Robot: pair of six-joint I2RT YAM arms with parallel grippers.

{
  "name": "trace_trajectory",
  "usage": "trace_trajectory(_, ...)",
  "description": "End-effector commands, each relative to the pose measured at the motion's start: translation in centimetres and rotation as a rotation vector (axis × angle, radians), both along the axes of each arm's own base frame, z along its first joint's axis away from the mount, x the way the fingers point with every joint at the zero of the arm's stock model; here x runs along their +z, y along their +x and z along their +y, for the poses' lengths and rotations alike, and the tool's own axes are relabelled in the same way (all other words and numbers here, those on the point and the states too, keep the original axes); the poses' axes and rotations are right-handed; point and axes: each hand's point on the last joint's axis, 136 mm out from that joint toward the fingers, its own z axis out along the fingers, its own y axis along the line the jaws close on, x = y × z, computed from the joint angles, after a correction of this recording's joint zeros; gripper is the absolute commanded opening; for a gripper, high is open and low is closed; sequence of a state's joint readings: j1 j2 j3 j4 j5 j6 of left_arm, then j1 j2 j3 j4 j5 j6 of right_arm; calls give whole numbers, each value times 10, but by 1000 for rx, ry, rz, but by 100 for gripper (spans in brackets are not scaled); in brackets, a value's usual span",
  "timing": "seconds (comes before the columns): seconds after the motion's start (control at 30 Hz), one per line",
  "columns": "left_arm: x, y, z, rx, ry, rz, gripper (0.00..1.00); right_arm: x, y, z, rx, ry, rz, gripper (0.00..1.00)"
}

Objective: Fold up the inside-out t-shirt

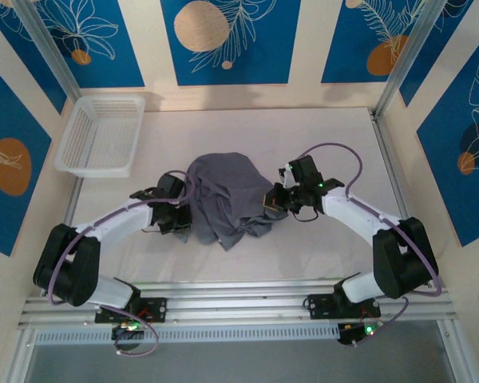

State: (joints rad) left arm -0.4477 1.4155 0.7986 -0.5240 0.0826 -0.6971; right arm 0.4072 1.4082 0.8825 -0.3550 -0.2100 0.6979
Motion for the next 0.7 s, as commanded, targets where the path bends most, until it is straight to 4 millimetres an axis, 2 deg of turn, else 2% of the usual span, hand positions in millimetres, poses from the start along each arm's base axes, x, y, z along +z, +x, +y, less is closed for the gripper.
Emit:
trace_trajectory(0.0,25,12,4,-10,29,-71,0,23,6,-19,-51,-45,-100,0)
trace_trajectory(0.13,54,21,21,22,55,-153,0,37,10,-35,-87,-131,-237,0)
trace_trajectory(0.17,57,23,27,37,65,-162,0,39,10,-33,-64,-148,-276,7)
trace_trajectory(0.2,59,24,32,47,74,-166,0,37,9,-30,-33,-163,-299,25)
trace_trajectory(0.23,59,26,40,62,94,-167,0,34,6,-23,12,-174,-318,47)
trace_trajectory(0.27,58,28,46,75,109,-164,0,29,3,-15,63,-182,-323,64)
trace_trajectory(0.3,57,29,49,84,116,-161,0,25,1,-8,107,-189,-323,75)
trace_trajectory(0.37,56,33,55,102,127,-160,0,9,-5,10,200,-209,-295,86)
trace_trajectory(0.43,58,38,56,109,120,-171,0,-9,-6,21,247,-236,-258,89)
trace_trajectory(0.47,60,40,56,110,111,-179,0,-19,-4,25,254,-256,-237,89)
trace_trajectory(0.5,62,42,56,111,108,-184,0,-26,-2,27,255,-267,-219,82)
trace_trajectory(0.57,67,45,61,124,112,-189,0,-35,4,32,248,-276,-174,50)
trace_trajectory(0.63,74,46,74,155,118,-194,0,-25,11,32,228,-285,-185,8)
trace_trajectory(0.67,79,46,84,181,115,-199,0,-14,16,27,202,-291,-212,0)
